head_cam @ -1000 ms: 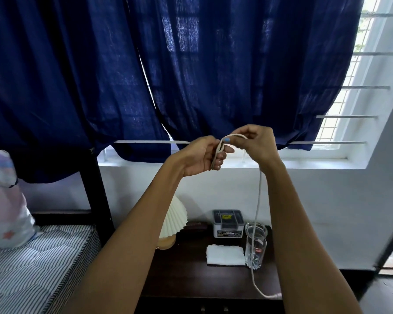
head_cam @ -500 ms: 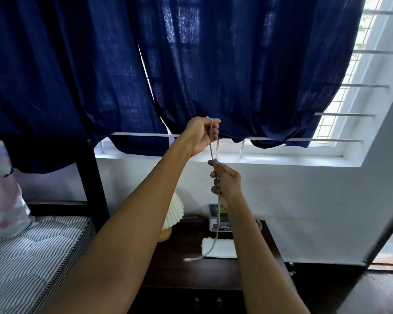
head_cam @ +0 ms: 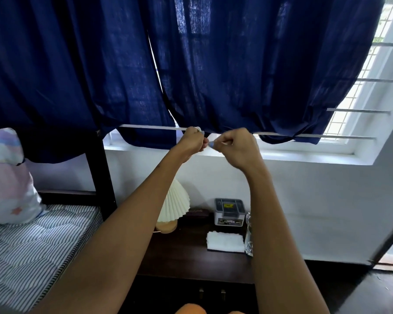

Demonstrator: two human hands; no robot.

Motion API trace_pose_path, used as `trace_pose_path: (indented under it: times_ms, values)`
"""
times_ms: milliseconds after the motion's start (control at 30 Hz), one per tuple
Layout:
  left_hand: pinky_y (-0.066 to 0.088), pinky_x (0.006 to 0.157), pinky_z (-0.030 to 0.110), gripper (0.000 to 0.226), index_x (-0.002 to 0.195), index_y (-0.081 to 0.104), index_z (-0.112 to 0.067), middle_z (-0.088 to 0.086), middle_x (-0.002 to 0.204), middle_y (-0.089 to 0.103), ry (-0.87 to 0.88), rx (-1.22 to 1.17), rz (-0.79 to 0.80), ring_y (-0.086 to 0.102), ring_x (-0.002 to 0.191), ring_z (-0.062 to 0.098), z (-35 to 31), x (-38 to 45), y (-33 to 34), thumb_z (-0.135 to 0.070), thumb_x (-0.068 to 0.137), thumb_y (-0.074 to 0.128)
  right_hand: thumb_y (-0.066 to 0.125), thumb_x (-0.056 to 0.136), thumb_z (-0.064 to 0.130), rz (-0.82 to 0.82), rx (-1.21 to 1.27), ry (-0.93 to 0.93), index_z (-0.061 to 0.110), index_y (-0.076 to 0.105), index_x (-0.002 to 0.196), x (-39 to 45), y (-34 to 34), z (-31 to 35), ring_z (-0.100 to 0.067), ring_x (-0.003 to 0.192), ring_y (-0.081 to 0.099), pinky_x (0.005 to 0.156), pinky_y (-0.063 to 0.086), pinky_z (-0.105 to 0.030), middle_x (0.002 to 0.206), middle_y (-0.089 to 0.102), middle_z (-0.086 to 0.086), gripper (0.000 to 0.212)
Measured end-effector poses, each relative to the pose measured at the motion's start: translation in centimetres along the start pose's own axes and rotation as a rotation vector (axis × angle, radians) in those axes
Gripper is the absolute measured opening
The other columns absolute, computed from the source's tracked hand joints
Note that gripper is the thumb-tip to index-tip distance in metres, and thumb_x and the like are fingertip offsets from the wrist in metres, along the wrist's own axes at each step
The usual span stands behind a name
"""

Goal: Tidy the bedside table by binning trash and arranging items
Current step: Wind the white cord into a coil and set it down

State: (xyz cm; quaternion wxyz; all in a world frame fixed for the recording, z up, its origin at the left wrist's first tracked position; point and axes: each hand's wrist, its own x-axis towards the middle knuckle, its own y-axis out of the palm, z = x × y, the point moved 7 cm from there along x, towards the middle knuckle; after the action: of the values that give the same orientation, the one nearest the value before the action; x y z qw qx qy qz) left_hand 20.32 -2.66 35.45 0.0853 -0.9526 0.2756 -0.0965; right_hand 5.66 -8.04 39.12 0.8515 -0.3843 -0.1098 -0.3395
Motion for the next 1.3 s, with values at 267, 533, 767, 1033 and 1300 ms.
trace_pose_path:
  times_ms: [267, 533, 767, 1033, 1300]
  values:
    - [0.041, 0.056, 0.023, 0.054, 0.09, 0.06, -0.002, 0.005, 0.066, 0.054, -0.056, -0.055, 0.29, 0.047, 0.058, 0.014, -1.1, -4.0, 2.3, -0.04, 0.101, 0.022, 0.067, 0.084, 0.032, -0.166, 0.107, 0.026, 0.026, 0.074, 0.085, 2.2, -1.3, -2.2, -0.012, 0.085, 0.064, 0.07, 0.046, -0.032, 0.085, 0.07, 0.011, 0.01]
    - [0.031, 0.043, 0.017, 0.05, 0.083, 0.063, -0.005, -0.007, 0.045, 0.043, 0.004, -0.301, 0.364, 0.033, 0.042, 0.006, -2.4, -5.0, 3.8, -0.029, 0.103, 0.024, 0.069, 0.084, 0.016, -0.133, 0.712, 0.196, 0.02, 0.069, 0.076, 2.3, 0.1, -5.3, 0.0, 0.039, 0.042, 0.041, 0.031, -0.012, 0.052, 0.061, 0.015, 0.009]
    - [0.033, 0.047, 0.019, 0.041, 0.091, 0.059, 0.005, 0.0, 0.052, 0.045, -0.075, -0.701, 0.263, 0.034, 0.051, 0.01, -2.2, -3.8, 4.4, -0.014, 0.098, 0.023, 0.058, 0.092, 0.015, -0.124, 0.996, 0.427, 0.01, 0.07, 0.093, 0.2, 5.2, -7.8, -0.006, 0.044, 0.04, 0.038, 0.035, -0.017, 0.067, 0.061, -0.001, 0.013]
    - [0.038, 0.057, 0.021, 0.02, 0.087, 0.047, -0.003, 0.006, 0.07, 0.048, -0.166, -0.797, 0.026, 0.041, 0.057, 0.011, 0.5, -2.8, 3.6, 0.001, 0.093, 0.028, 0.053, 0.094, 0.013, -0.067, 0.569, 0.473, 0.001, 0.07, 0.103, -2.6, 7.2, -7.4, -0.01, 0.039, 0.042, 0.035, 0.039, -0.017, 0.064, 0.061, -0.008, 0.022]
    - [0.041, 0.059, 0.023, 0.026, 0.078, 0.045, -0.005, 0.007, 0.071, 0.05, -0.2, -0.516, -0.063, 0.044, 0.06, 0.014, 2.0, -1.9, 1.5, -0.001, 0.098, 0.029, 0.07, 0.079, 0.026, 0.051, -0.112, 0.363, 0.005, 0.066, 0.093, -1.7, 2.1, -3.5, -0.028, 0.09, 0.065, 0.081, 0.055, -0.035, 0.094, 0.07, -0.012, 0.026]
